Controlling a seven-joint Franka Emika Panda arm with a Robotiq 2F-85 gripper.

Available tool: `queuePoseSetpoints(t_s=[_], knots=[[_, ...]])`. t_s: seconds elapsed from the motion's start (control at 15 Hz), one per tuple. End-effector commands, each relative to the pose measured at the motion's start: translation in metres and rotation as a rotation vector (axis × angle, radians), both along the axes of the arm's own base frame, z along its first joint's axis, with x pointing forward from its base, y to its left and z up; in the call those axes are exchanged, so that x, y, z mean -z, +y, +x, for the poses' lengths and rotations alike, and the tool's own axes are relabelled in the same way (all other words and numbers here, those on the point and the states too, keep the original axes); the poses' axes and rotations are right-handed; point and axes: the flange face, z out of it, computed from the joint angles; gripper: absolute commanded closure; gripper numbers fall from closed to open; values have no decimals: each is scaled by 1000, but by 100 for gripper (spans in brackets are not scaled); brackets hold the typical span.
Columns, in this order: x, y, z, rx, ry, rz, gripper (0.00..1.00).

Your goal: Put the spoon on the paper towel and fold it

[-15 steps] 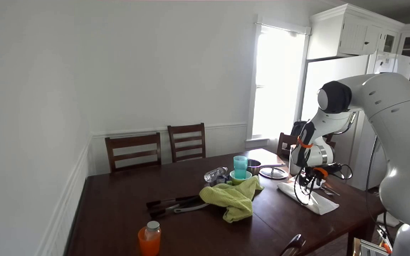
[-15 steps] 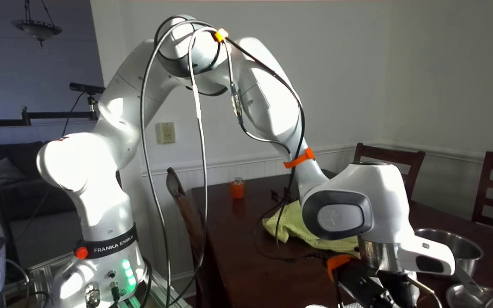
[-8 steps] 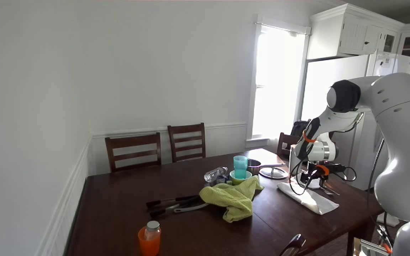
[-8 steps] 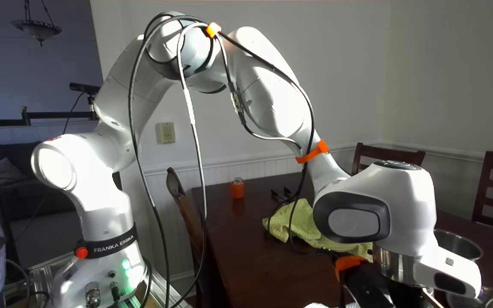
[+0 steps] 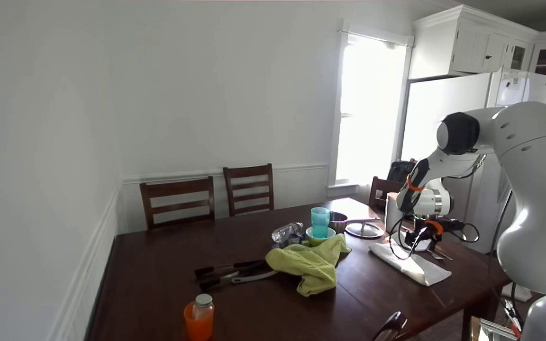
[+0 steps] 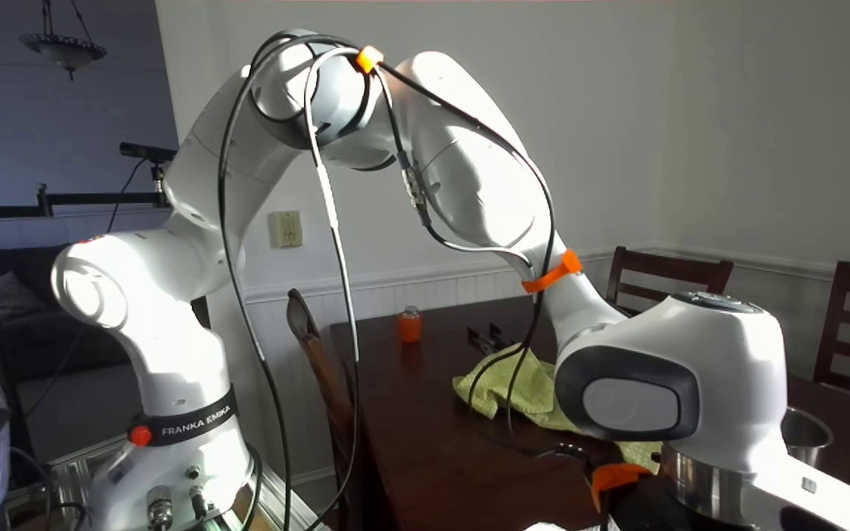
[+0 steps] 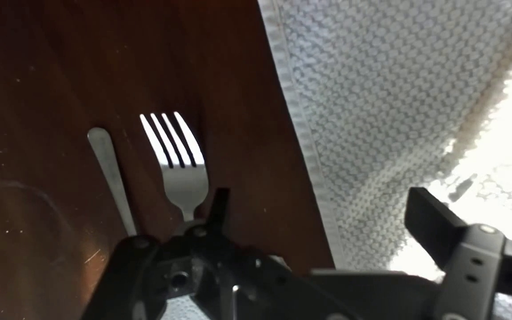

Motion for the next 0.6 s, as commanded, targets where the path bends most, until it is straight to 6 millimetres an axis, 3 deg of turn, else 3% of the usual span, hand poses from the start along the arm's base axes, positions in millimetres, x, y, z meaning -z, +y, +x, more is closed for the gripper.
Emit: queuePoseSetpoints(t_s=[0.0, 0.13, 0.2, 0.33, 0.53], knots=[[13, -12, -3, -13, 8, 40, 0], [20, -11, 0, -10, -1, 64, 2], [24, -11, 1, -11, -3, 76, 25], [27, -10, 4, -11, -10, 93, 31], [26, -10, 8, -13, -13, 114, 53]])
